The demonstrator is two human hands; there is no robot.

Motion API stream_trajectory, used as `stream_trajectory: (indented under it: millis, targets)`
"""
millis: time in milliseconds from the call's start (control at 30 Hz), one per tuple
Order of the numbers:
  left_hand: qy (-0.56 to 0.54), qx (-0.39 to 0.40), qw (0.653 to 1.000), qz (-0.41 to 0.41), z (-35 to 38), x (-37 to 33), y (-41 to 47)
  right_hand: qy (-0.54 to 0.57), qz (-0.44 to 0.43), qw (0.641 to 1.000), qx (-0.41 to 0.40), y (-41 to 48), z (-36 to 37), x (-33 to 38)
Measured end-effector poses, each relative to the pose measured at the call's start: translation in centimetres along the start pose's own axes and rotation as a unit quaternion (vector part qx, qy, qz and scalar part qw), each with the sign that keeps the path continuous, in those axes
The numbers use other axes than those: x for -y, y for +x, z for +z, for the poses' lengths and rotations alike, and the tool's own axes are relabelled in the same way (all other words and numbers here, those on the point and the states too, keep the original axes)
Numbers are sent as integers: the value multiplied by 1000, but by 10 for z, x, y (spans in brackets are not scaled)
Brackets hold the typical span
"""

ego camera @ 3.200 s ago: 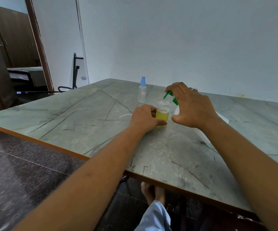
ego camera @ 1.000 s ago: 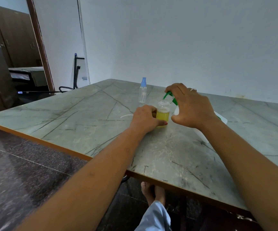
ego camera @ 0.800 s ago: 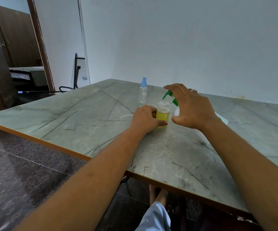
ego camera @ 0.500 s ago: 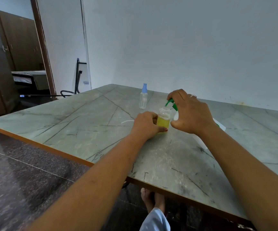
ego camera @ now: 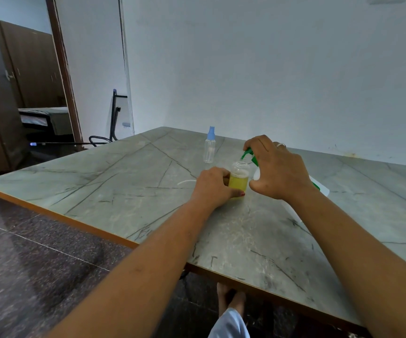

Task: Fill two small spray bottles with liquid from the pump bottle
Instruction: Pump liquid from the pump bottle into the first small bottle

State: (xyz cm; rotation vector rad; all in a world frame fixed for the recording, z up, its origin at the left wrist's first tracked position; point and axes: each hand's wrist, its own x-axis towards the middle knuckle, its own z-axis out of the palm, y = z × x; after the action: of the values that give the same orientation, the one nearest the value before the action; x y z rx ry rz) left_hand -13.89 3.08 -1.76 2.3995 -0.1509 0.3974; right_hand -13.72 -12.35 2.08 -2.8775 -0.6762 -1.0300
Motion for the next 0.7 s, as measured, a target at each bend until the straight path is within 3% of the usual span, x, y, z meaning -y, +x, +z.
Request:
stream_trajectory:
  millis: [700]
  targets:
    - [-3, 0, 1000, -5, 0, 0, 1, 10, -10, 1000, 6, -1, 1, 0]
